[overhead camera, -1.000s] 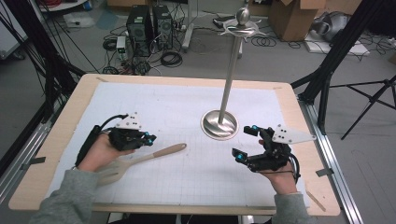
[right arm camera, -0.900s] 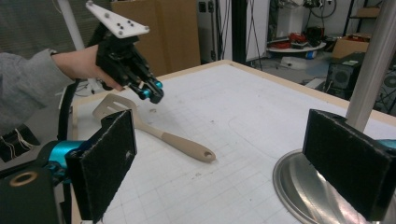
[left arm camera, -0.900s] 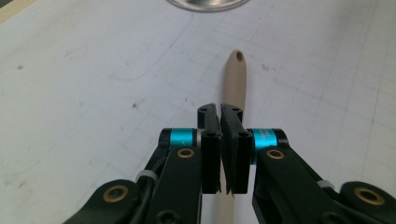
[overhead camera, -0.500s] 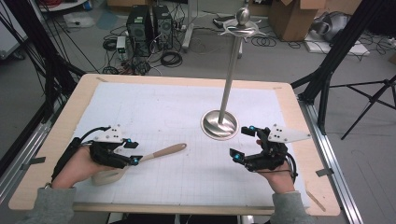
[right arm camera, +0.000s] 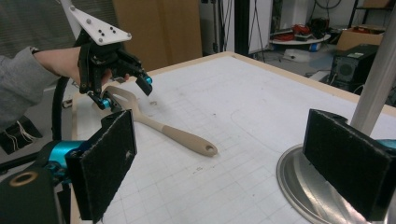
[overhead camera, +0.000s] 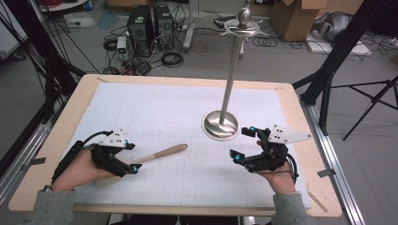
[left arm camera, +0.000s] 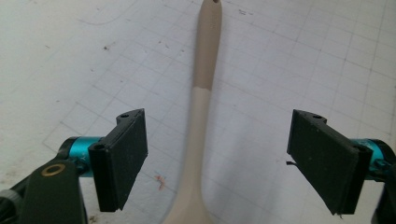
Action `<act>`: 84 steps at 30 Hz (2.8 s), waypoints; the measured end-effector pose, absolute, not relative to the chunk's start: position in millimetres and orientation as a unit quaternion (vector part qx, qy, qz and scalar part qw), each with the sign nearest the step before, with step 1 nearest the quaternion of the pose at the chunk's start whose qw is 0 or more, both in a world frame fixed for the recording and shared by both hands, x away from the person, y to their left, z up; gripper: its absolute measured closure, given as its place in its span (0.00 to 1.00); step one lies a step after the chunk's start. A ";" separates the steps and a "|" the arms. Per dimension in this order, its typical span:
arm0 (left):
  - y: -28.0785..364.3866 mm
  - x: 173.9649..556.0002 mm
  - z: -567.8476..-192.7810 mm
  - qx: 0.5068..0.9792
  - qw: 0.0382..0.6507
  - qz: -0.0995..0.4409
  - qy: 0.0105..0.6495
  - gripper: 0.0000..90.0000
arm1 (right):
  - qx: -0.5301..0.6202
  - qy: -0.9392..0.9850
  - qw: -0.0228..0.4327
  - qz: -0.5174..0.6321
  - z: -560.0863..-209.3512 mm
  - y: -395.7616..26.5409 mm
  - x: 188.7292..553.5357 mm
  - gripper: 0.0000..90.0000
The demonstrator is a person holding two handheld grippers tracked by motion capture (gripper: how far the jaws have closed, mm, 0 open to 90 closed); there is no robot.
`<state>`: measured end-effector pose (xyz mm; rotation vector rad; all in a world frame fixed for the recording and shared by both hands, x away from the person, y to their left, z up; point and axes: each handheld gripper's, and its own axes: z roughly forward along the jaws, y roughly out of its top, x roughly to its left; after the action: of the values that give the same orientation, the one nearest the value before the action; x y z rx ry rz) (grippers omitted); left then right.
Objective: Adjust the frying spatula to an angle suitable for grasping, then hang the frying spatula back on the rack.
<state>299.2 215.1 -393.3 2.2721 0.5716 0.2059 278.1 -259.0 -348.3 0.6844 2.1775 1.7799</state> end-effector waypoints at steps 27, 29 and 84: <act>207.8 308.8 -408.3 0.916 0.333 0.070 0.211 0.34 | 0.236 0.748 0.126 0.608 -348.0 -259.7 274.3 0.09; 206.9 309.6 -409.5 0.918 0.326 0.071 0.213 0.36 | 0.236 0.746 0.126 0.610 -347.7 -260.1 273.1 0.09; 206.8 327.6 -419.3 0.935 0.282 0.060 0.207 0.83 | 0.239 0.753 0.121 0.601 -353.2 -260.8 270.4 0.09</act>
<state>327.6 206.8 -419.3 2.5044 0.5550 0.1609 270.4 -260.8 -353.2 0.6984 2.1999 1.7552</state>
